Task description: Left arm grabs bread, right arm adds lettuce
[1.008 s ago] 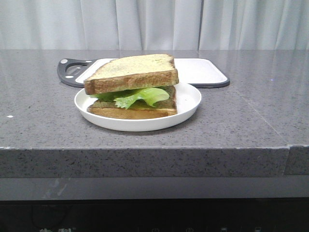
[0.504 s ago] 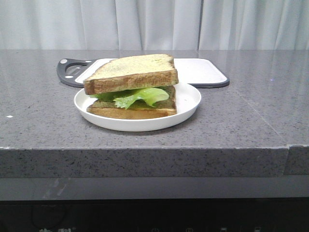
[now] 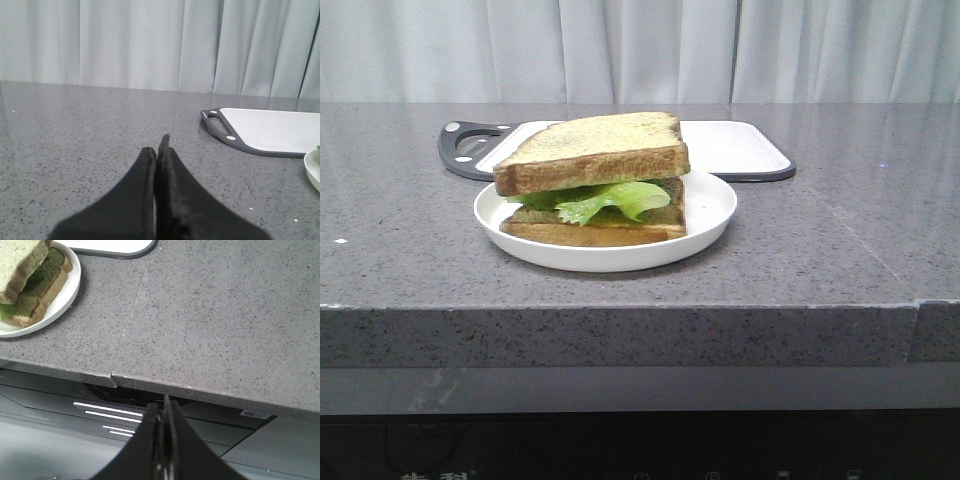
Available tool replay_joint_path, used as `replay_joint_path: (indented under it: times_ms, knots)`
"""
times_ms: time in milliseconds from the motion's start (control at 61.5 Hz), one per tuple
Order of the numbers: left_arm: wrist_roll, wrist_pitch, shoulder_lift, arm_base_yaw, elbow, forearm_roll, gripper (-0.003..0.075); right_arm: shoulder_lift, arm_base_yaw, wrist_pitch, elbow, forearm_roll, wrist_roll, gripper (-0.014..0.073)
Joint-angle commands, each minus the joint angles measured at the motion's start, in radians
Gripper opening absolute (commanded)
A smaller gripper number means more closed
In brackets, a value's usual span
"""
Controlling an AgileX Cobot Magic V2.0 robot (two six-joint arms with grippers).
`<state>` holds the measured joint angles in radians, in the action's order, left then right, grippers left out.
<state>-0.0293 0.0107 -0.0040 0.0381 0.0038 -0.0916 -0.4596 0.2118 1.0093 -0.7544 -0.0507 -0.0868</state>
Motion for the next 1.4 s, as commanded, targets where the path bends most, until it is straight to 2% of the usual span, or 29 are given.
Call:
replay_joint_path:
  times_ms: [0,228,325,455,536,715,1073,1381]
  knots:
    - [0.003,-0.085,-0.019,0.0,0.005,-0.01,-0.002,-0.005,-0.004,-0.061,-0.027,0.008,0.004,-0.0118]
    - [0.003,-0.085,-0.019,0.0,0.005,-0.01,-0.002,-0.005,-0.004,-0.062,-0.027,0.008,0.005,-0.0118]
    - [0.003,-0.085,-0.019,0.0,0.005,-0.01,-0.002,0.019,-0.005,-0.13,0.002,0.074,0.013,-0.0118]
    - [0.003,-0.085,-0.018,0.0,0.005,-0.01,-0.002,0.095,-0.041,-0.315,0.121,0.077,0.017,-0.0118]
    - [0.003,-0.085,-0.018,0.0,0.005,-0.01,-0.002,0.176,-0.084,-0.482,0.253,0.07,0.017,-0.0118]
    - [0.003,-0.085,-0.018,0.0,0.005,-0.01,-0.002,0.327,-0.142,-0.741,0.497,0.069,0.017,-0.0118]
    - [0.003,-0.085,-0.018,0.0,0.005,-0.01,-0.002,0.491,-0.191,-1.021,0.781,0.068,0.016,-0.0118]
    - [0.003,-0.085,-0.018,0.0,0.005,-0.01,-0.002,0.491,-0.191,-1.009,0.779,0.068,0.016,-0.0118]
